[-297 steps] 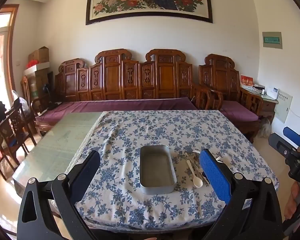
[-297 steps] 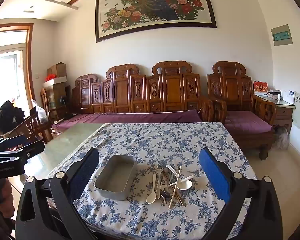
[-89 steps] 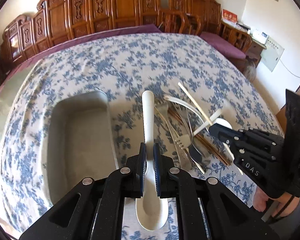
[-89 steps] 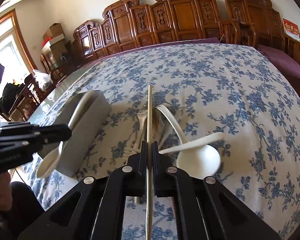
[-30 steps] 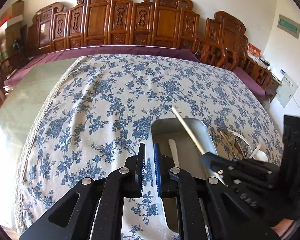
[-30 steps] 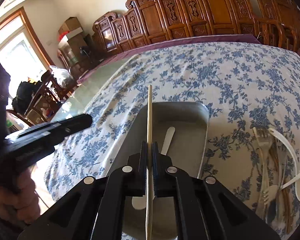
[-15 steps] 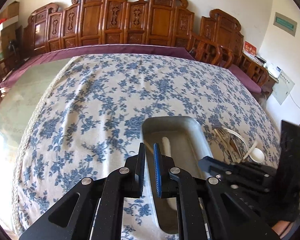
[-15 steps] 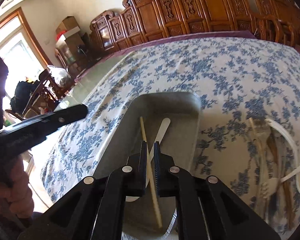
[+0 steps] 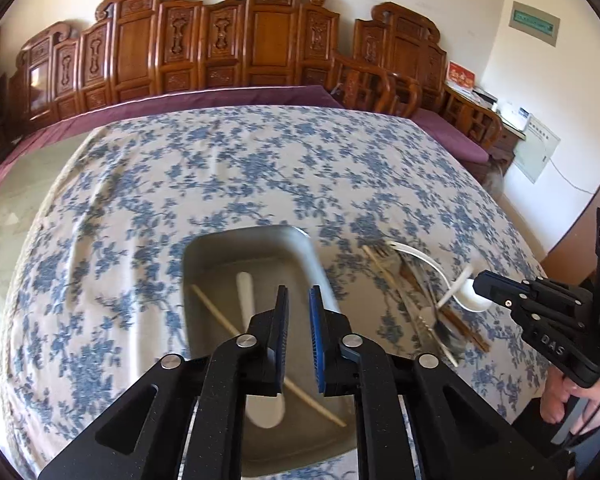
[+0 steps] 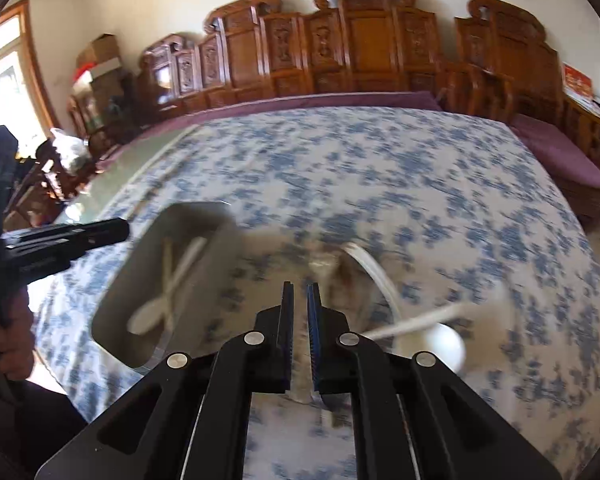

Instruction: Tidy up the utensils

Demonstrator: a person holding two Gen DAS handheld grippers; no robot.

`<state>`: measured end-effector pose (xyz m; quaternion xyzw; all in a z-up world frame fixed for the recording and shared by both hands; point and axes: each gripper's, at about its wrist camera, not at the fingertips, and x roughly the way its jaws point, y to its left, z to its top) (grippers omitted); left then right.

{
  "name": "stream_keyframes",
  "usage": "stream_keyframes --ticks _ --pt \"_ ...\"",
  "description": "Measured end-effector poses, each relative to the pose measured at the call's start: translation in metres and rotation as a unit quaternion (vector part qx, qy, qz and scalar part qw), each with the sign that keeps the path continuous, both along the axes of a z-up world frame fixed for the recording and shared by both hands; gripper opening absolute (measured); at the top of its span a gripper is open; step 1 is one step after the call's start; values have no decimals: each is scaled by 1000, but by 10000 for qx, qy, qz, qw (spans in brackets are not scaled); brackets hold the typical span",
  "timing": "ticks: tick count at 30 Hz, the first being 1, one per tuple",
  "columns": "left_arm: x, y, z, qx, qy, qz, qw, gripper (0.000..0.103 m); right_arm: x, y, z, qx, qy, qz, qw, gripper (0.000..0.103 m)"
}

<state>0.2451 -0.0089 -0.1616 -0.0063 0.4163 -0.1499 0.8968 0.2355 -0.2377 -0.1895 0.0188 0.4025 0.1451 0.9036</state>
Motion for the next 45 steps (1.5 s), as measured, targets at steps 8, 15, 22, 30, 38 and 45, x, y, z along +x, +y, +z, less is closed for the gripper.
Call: stream_keyframes --ticks 8,15,22,30,38,45 --pt "1 -20 -8 42 75 -93 9999 20 8 -6 -30 -164 320 -83 9993 19" --pt "2 -32 -10 50 96 -176 9998 23 7 0 -48 -300 514 -34 9982 31" --pt "-1 -41 -11 44 106 -297 9995 23 -8 12 -56 -511 552 242 9969 35" --pt "-6 -48 -10 62 118 -352 9993 23 -4 -1 -61 -689 601 224 9956 7" --pt "-12 -65 -11 141 73 -426 9990 23 -9 -11 -52 -571 248 378 9973 2" --pt "-14 -82 -19 221 96 -352 9991 23 -13 -29 -38 -39 -139 387 9991 2"
